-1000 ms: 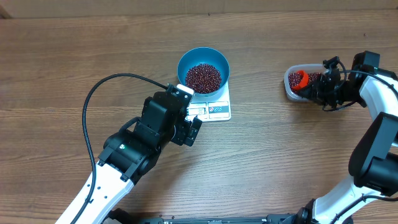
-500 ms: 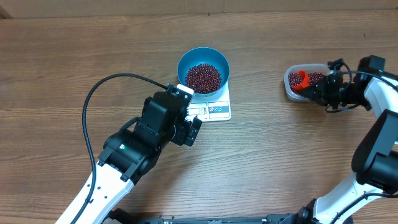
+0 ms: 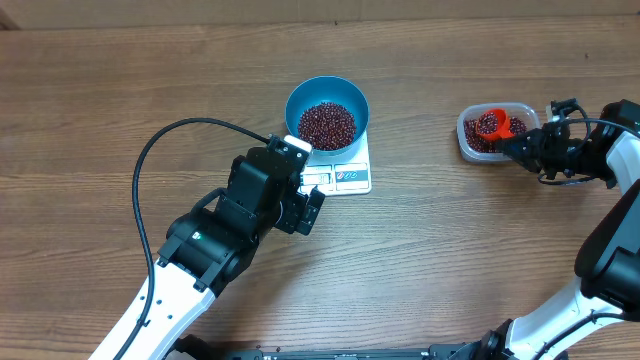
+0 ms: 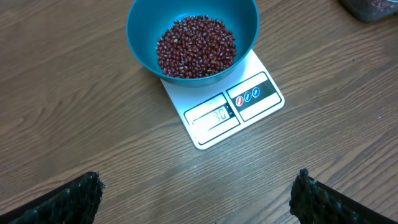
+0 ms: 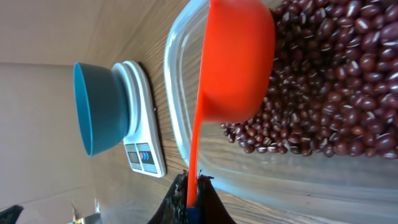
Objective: Scoop item into bowl and weigh 150g on scale
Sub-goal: 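Scoop beans and lift the red scoop out of the tub, then carry the filled scoop left over the blue bowl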
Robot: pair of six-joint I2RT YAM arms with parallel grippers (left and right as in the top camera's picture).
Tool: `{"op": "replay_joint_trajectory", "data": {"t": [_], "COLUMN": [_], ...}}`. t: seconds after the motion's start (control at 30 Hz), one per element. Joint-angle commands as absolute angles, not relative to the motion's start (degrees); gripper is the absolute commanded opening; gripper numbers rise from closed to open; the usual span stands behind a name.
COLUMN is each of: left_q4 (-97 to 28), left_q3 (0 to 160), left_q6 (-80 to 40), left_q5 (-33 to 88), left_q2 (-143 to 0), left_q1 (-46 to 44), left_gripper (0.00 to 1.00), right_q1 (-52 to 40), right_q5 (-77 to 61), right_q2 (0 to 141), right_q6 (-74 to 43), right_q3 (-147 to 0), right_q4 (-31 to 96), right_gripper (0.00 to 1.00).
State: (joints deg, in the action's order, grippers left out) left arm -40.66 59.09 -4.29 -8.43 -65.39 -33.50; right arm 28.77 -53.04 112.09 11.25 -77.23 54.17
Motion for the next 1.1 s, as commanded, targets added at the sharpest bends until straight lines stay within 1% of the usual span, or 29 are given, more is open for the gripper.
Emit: {"op": "replay_joint_trajectory", "data": {"t": [0.0,0.5,0.63,0.87,1.07], "left_q4": [-40.5,-40.5,-40.5,-40.5,-40.5], "left_q3": [59.0,59.0,59.0,59.0,59.0], "left_q6": [-4.5,-4.5,-4.5,-4.5,-4.5], "left_q5": [-9.0,-9.0,-9.0,-9.0,-9.0], "left_q2": [-65.6,-65.6,-65.6,-65.6,-65.6], "left_q1": [-33.3,-33.3,-33.3,-33.3,-33.3], "left_gripper": [0.99,0.99,0.99,1.0,0.99], "right_q1": [29.2,31.2,30.7,27.3,22.4], "right_q5": [-56.1,-68.6,-73.6,-76.8,-77.7], "right_q2": [112.3,112.3,112.3,112.3,112.3], "right_q6": [12.5,14.0,16.6,16.5,16.1], "right_q3": [-77.1,-77.1,-77.1,-77.2,-77.2], "right_q4": [54.4,58.2,59.5,59.5,57.9], "right_gripper": [0.04,0.04,0.04,0.04,0.04]}}
